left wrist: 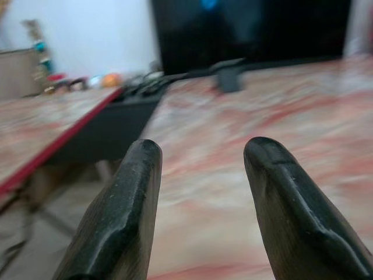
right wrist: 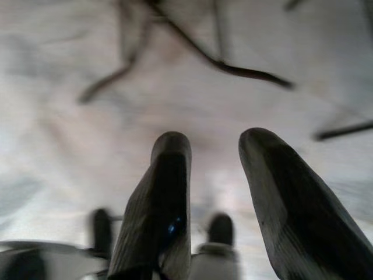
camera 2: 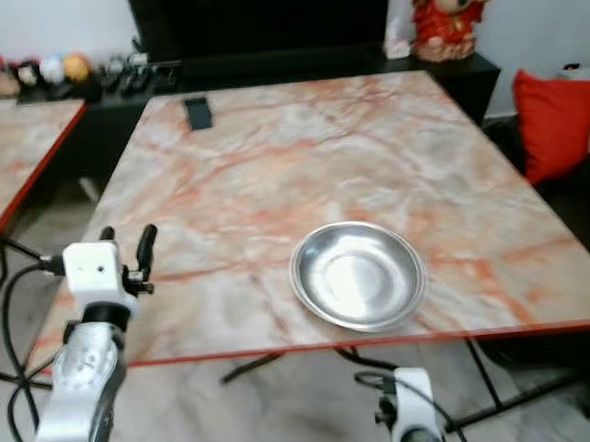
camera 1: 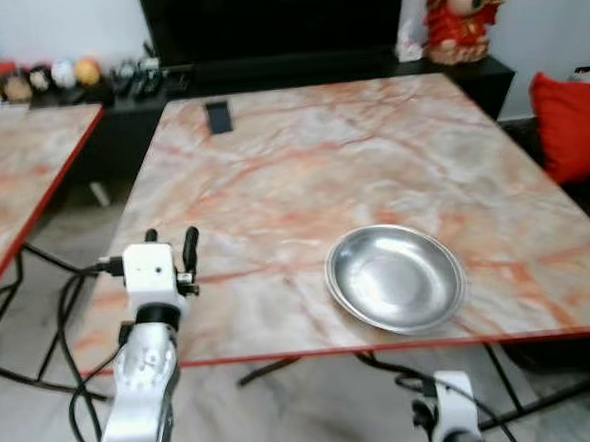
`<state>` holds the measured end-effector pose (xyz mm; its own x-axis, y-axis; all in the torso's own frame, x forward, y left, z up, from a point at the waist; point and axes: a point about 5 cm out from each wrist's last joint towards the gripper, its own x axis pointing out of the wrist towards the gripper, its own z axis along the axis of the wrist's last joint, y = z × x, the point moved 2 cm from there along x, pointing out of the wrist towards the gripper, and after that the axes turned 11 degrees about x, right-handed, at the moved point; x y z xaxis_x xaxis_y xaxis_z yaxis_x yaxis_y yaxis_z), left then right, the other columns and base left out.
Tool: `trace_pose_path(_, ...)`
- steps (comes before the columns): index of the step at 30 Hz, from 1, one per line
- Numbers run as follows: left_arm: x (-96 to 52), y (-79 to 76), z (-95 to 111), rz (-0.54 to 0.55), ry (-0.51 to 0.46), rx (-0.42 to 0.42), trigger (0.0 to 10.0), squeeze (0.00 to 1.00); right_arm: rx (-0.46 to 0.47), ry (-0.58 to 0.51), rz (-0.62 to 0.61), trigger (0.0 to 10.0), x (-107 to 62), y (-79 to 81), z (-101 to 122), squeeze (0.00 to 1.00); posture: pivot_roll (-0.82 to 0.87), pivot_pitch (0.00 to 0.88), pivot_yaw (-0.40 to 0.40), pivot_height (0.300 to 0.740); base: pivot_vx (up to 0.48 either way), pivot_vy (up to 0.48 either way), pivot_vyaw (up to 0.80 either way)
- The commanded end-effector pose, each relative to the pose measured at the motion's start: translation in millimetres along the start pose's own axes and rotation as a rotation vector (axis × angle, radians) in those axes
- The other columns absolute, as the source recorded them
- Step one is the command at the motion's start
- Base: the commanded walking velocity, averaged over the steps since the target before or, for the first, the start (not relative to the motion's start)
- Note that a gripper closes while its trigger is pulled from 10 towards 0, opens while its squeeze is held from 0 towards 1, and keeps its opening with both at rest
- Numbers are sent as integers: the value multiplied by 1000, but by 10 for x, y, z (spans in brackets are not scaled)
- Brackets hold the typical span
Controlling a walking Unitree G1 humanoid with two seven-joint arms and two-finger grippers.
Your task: Setting the table
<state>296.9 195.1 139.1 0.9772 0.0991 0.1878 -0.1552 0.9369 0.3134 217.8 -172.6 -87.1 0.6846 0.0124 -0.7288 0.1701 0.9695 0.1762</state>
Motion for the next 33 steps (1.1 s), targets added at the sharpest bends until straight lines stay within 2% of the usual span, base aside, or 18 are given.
trace_pose_path(1,24,-40,67,-3,-25,-7,10000,0,1,2,-13,10000,-8,-61,4,0,-36,0,19,740,0,412,0)
trace_pose_path(33,52,12,115,22,-40,-14,10000,0,-16,35,-10,10000,-23,-68,-75,0,-33,0,21,740,0,412,0)
